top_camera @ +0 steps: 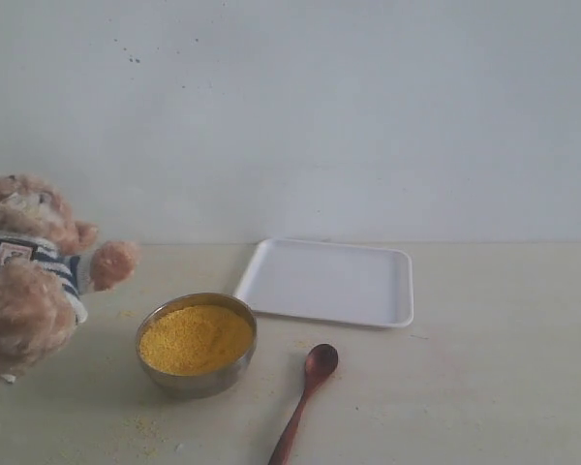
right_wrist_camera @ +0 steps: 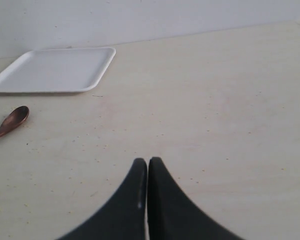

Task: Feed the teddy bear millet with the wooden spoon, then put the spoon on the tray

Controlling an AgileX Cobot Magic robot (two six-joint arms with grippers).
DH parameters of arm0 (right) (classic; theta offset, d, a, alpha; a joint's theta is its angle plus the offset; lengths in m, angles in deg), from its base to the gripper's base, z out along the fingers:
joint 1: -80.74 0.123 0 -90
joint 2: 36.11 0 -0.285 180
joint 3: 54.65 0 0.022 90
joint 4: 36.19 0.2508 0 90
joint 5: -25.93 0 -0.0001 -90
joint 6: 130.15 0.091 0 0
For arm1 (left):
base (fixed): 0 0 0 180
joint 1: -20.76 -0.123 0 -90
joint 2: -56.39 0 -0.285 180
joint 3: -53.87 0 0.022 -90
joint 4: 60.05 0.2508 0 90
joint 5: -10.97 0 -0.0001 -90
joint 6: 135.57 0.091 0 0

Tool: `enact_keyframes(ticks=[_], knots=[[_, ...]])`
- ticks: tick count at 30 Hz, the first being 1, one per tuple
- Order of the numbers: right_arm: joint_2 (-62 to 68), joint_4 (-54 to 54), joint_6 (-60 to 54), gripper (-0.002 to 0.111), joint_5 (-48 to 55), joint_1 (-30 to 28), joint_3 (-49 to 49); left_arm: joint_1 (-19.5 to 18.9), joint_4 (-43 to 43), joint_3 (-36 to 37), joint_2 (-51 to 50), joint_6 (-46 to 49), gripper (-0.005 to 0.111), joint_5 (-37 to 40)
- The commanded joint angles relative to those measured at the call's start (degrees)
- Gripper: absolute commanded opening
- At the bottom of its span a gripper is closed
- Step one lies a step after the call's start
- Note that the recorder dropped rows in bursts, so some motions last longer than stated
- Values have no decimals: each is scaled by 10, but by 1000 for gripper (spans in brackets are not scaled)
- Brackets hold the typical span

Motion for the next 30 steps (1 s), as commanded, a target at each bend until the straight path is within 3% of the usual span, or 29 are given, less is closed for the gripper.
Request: enact_keyframes(ticks=[1,21,24,28,30], knots=[[-3,1,-2,0,-5,0,1,20,-2,-2,7,25,4,71],[-3,-14,-15,0,-33,0,1,31,-26,-2,7,31,4,63],[-3,1,1,0,-96,0,1,31,-23,-2,7,31,4,70],[-3,212,187,0,-266,0,1,31,-33,18,7,35,4,75],[-3,214,183,0,-294,0,1,31,-35,20,7,36,4,72]])
